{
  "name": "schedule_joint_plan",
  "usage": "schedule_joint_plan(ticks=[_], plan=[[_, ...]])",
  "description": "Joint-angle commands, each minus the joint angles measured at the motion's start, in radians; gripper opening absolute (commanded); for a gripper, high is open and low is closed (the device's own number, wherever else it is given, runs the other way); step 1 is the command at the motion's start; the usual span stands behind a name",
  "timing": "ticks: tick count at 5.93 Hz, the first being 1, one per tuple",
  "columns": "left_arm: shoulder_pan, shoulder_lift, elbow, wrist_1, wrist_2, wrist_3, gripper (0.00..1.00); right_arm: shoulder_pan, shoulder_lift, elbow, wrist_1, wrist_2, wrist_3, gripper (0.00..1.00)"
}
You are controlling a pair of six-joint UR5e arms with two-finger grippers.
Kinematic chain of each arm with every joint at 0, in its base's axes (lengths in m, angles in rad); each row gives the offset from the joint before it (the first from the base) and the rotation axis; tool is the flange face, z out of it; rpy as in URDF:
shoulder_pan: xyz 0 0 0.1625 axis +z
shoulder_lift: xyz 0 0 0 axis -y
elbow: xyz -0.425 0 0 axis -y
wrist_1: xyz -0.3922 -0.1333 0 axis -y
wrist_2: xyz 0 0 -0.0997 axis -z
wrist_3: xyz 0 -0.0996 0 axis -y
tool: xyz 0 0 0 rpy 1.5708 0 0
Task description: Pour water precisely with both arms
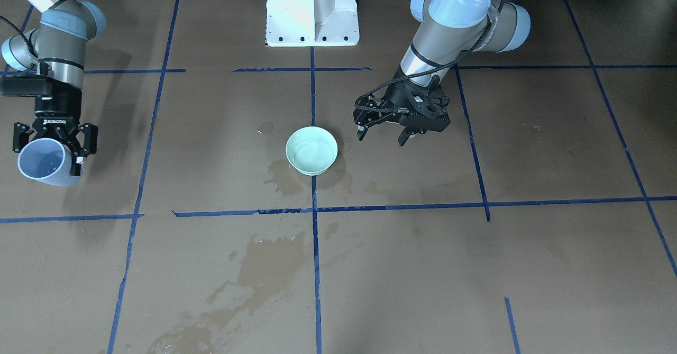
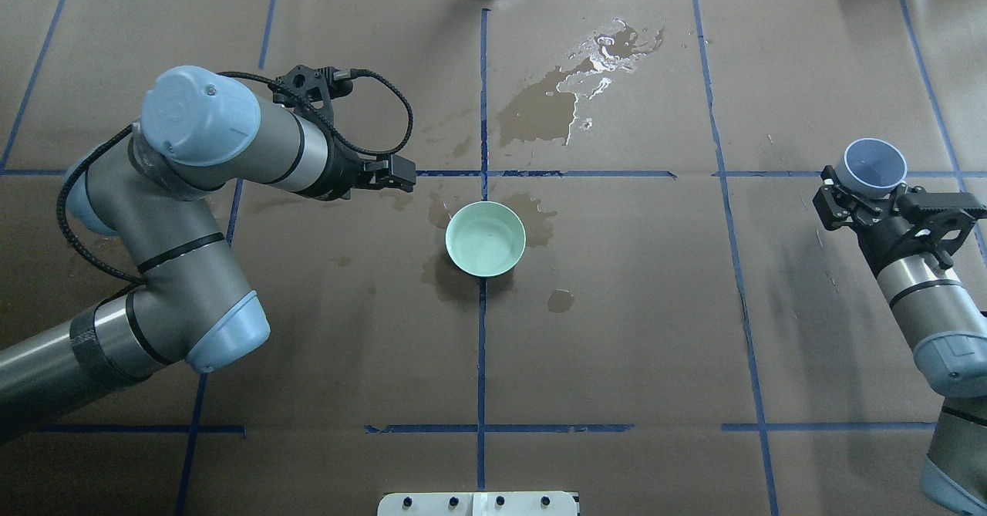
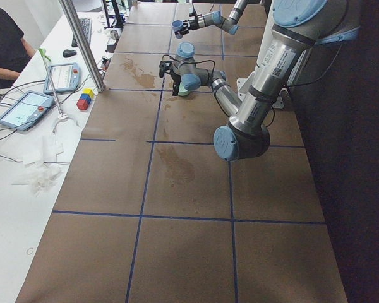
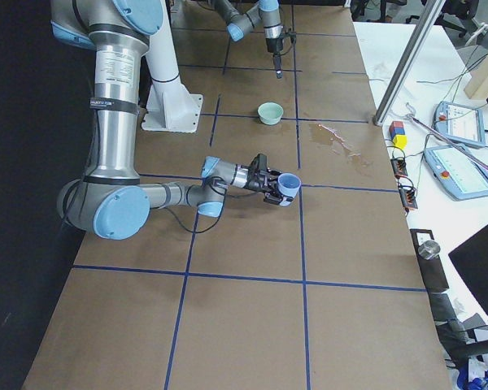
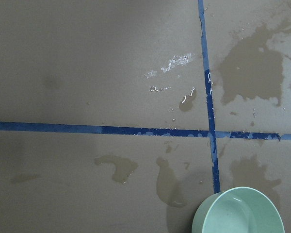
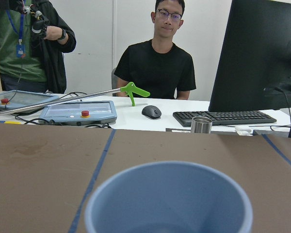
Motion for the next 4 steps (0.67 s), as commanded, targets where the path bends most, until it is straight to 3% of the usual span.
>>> schedule_joint_plan(ticks=[1,2,4], plan=[[0.0,0.0,-0.004,0.002,0.0,0.0,1.0,-0.002,-0.006,-0.138,0.136,-0.024,0.055,0.0],[0.0,-0.001,-0.007,0.002,0.0,0.0,1.0,-0.008,0.005,-0.212,0.219,-0.053,0.045,0.0],[0.0,-0.001,-0.008,0.002,0.0,0.0,1.0,-0.01,0.055,-0.234,0.223,-0.08,0.042,0.01]])
